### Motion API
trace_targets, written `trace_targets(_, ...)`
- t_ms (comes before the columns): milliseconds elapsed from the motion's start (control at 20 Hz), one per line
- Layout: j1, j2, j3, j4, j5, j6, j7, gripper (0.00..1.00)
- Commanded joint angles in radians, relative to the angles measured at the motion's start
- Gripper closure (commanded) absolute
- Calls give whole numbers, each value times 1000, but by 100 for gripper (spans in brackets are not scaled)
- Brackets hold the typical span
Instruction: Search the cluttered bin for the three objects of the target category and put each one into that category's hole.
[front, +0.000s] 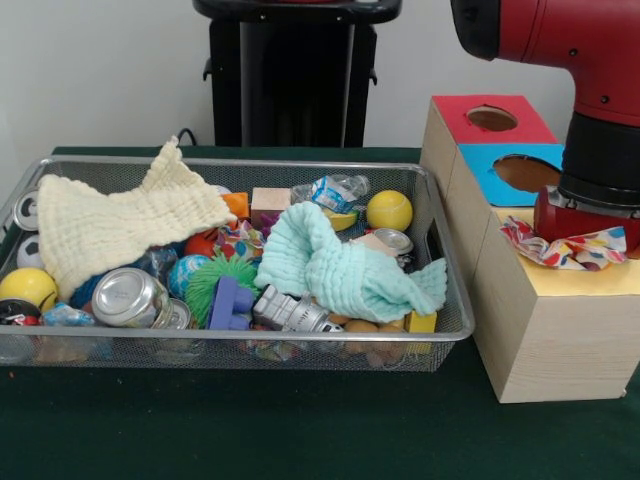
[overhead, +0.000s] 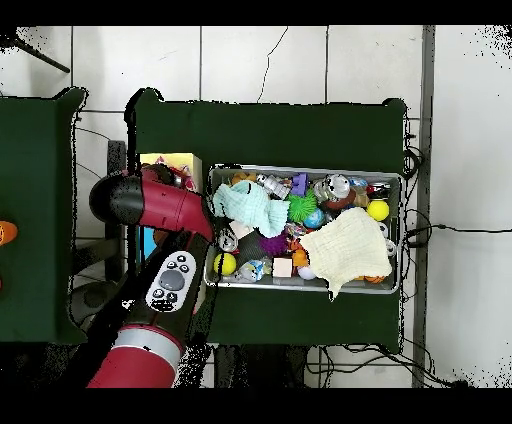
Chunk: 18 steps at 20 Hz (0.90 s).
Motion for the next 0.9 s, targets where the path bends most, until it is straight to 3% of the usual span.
trace_targets(50, -53, 187, 167, 28, 41, -149, 274, 0)
trace_targets(900, -39, 28, 125, 155, 19, -37, 257, 0)
